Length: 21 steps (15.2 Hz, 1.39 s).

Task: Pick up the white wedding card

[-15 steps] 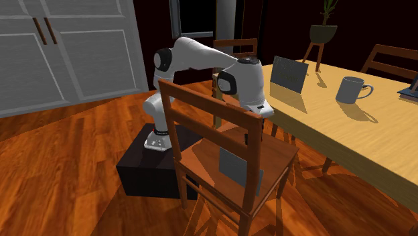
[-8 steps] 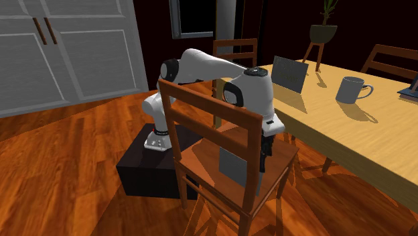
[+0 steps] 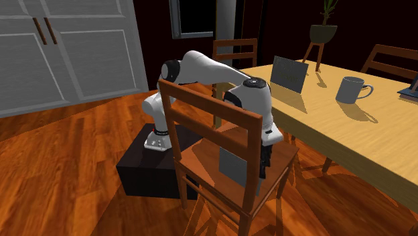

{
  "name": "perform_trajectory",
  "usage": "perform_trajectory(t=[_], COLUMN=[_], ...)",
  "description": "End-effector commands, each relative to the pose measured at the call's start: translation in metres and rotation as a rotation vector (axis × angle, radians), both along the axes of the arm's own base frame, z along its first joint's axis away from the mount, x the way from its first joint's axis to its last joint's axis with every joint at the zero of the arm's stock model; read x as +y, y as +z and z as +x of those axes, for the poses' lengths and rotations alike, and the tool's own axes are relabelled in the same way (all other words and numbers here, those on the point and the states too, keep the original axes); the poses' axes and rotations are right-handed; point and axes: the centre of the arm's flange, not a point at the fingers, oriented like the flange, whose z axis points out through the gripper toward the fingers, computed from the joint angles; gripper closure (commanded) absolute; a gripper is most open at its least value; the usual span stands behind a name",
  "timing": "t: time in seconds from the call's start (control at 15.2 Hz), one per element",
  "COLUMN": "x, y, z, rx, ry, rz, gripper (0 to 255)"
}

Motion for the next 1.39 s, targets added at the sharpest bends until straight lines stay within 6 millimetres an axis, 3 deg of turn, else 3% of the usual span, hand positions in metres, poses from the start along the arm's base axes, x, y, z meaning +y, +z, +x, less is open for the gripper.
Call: perform_trajectory(t=[0.0, 0.53, 1.32], x=[-0.001, -0.001, -0.001], y=[-0.004, -0.001, 0.062], z=[-0.001, -0.001, -0.001], rx=[0.002, 0.002, 0.002], ry=[-0.002, -0.002, -0.002], rz=[0.001, 0.001, 0.001], gripper=[255, 255, 255])
